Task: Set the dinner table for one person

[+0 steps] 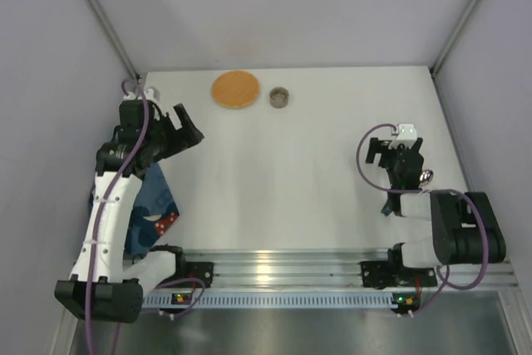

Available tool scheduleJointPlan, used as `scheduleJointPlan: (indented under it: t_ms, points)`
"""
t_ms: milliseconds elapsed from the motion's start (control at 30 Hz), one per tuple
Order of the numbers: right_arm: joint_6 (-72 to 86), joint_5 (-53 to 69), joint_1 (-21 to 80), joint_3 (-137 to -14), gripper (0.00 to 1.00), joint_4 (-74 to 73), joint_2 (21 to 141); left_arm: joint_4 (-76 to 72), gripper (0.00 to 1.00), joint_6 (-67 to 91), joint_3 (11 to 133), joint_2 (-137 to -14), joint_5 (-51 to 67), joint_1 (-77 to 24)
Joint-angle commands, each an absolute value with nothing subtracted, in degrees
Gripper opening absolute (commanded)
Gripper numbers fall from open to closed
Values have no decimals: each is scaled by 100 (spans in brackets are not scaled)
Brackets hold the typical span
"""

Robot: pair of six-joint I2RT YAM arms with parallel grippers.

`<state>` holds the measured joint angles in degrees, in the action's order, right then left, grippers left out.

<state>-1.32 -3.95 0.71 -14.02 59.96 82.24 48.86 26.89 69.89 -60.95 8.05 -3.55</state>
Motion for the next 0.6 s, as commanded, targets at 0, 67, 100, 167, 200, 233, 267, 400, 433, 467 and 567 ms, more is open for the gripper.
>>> scheduleJointPlan:
  t_ms: [0, 67, 100, 167, 200, 233, 267, 400, 433, 467, 567]
  points:
    - [-413, -158, 324, -2446, 100, 4217, 7203, 5273, 98, 2707, 7330, -5942, 63, -369]
    - [207, -229, 422, -3239, 100, 2829, 6831, 5309, 98, 2628, 7356, -5924, 44, -369]
    - [542, -72, 448, -4122, 100, 1742, 6638, 5309, 98, 2602, 7356, -5854, -374, -369]
    - [1413, 533, 448, -5205, 100, 508, 6670, 5396, 98, 2863, 7121, -5705, -1381, -369]
    - [1841, 440, 440, -5395, 100, 501, 6732, 5431, 98, 2865, 6997, -5678, -1389, -369]
    - [3125, 231, 396, -5579, 100, -587, 6837, 5432, 99, 2891, 6857, -5652, -1859, -360]
    - [3651, 263, 343, -5685, 100, -1024, 6968, 5423, 98, 2857, 6716, -5660, -1994, -352]
    - [3894, 2725, 305, -5826, 99, -1536, 8171, 5528, 98, 2988, 6040, -6257, -2355, -334]
    - [3728, 2603, 482, -5792, 99, -1834, 8156, 5424, 98, 3014, 5934, -6371, -2355, -325]
    - [3640, 2375, 666, -5740, 100, -1889, 8087, 5301, 98, 3006, 5785, -6555, -2303, -316]
    - [3525, 2136, 1361, -5502, 100, -2178, 7691, 4817, 98, 2953, 5617, -6863, -2311, -282]
